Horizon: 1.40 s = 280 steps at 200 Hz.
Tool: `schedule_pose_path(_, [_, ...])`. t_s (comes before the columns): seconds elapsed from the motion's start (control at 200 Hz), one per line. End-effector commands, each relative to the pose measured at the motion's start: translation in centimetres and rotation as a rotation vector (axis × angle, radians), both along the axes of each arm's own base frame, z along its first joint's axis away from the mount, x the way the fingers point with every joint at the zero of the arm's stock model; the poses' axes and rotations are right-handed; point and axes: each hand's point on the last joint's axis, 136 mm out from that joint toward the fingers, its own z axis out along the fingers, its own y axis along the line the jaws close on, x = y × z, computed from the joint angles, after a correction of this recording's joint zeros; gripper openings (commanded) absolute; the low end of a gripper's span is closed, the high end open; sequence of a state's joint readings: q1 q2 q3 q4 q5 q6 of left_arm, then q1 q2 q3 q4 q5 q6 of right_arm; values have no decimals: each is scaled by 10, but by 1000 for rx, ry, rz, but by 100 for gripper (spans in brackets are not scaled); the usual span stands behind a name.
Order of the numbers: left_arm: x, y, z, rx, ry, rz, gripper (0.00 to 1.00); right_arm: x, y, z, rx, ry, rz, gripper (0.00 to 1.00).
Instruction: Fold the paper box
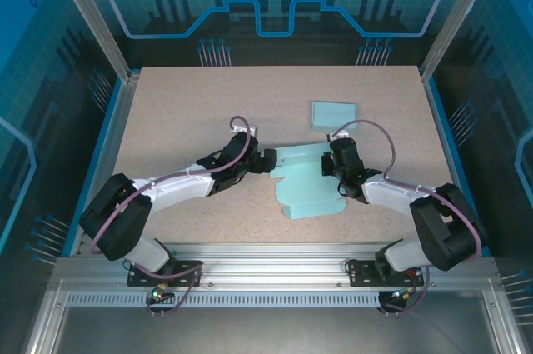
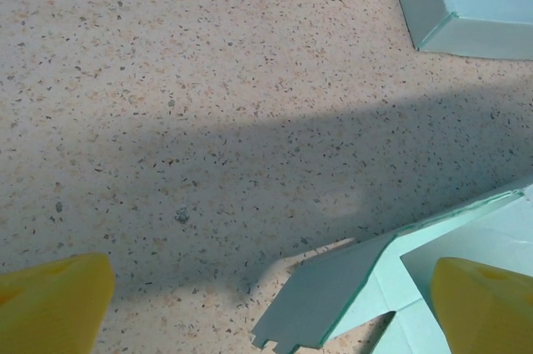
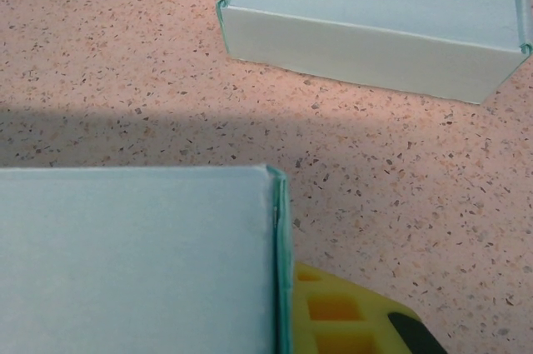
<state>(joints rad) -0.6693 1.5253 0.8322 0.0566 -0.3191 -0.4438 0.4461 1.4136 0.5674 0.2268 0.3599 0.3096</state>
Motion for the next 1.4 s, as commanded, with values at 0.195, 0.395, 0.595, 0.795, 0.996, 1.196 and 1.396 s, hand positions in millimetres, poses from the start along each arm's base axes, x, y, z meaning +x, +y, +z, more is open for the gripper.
schedule_pose_path(0.195, [3,-25,-6,16,-3,-31,99,8,5,8,5,-33,2,0])
schedule_pose_path(0.395, [7,-41,-3,15,-27,-51,99,8,6,8,6,-32,7,0])
schedule_pose_path(0.595, [13,-72,6,-43,-121,-113,99,8,5,8,6,-36,-1,0])
schedule_pose_path(0.795, [6,-70,23,-164,-194,-94,99,7,2,9,3,-36,-15,0])
schedule_pose_path(0.996, [-21,-10,25,-117,-124,99,99,7,0,9,1,-35,-28,0])
schedule_pose_path(1.196, [-58,17,11,-265,8,208,99,6,-1,9,6,-38,-29,0])
schedule_pose_path(1.396, [-69,0,3,-413,39,170,95,6,0,10,7,-39,-23,0])
